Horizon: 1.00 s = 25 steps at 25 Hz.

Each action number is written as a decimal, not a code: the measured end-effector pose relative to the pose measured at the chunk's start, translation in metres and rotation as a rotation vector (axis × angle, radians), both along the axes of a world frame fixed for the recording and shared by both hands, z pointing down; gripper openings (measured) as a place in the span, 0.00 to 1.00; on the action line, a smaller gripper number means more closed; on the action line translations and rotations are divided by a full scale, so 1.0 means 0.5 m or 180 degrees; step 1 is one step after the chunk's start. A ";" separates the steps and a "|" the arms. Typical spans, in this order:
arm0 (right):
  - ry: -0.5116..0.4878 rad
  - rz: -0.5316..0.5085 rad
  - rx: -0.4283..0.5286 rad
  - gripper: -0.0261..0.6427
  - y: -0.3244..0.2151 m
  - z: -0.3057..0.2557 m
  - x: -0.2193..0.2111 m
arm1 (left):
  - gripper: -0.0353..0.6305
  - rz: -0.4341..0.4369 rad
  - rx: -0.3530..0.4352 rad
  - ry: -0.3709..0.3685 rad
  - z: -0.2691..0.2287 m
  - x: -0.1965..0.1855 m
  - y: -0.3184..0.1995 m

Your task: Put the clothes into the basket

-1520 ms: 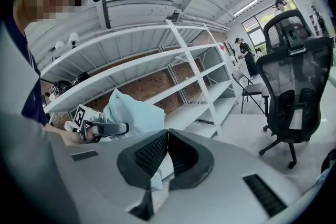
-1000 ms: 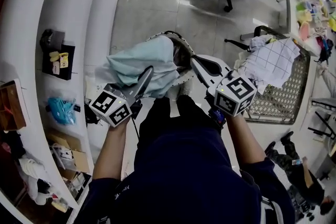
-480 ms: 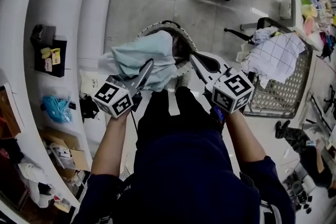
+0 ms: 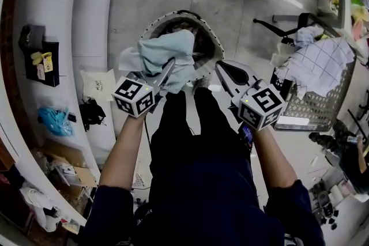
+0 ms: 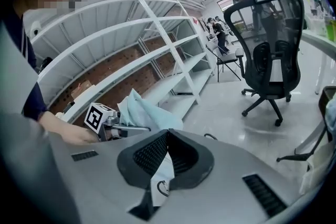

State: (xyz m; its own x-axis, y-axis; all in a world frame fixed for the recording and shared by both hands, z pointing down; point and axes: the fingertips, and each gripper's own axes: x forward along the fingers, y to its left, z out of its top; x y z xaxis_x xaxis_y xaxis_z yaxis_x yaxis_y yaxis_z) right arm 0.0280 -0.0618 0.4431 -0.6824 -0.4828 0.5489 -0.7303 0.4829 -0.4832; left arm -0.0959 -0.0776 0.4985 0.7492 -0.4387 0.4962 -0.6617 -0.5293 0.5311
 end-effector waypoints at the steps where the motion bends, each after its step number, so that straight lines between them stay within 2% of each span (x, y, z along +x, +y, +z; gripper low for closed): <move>1: 0.0004 -0.0014 -0.0034 0.05 0.002 0.018 -0.001 | 0.21 0.0018 -0.0040 -0.0034 0.031 0.004 -0.003; 9: -0.0067 0.0001 -0.0217 0.05 -0.016 0.159 -0.020 | 0.21 0.0182 -0.0302 -0.0347 0.242 0.030 -0.005; 15: -0.0068 0.0059 -0.0365 0.05 -0.028 0.269 -0.007 | 0.21 0.0202 -0.0440 -0.0463 0.365 0.036 -0.003; 21: -0.0063 0.0079 -0.0529 0.05 -0.006 0.333 0.004 | 0.21 0.0236 -0.0594 -0.0644 0.478 0.026 -0.007; 25: -0.0024 0.0084 -0.0645 0.05 0.011 0.372 0.021 | 0.21 0.0227 -0.0758 -0.0863 0.573 0.028 -0.014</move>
State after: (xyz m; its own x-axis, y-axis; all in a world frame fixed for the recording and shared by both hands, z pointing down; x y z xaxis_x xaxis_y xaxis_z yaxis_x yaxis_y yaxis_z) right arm 0.0383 -0.0563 0.6292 -0.6755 -0.3808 0.6315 -0.7373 0.3561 -0.5740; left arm -0.0818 -0.0848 0.7852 0.6011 -0.2383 0.7628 -0.7612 -0.4617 0.4555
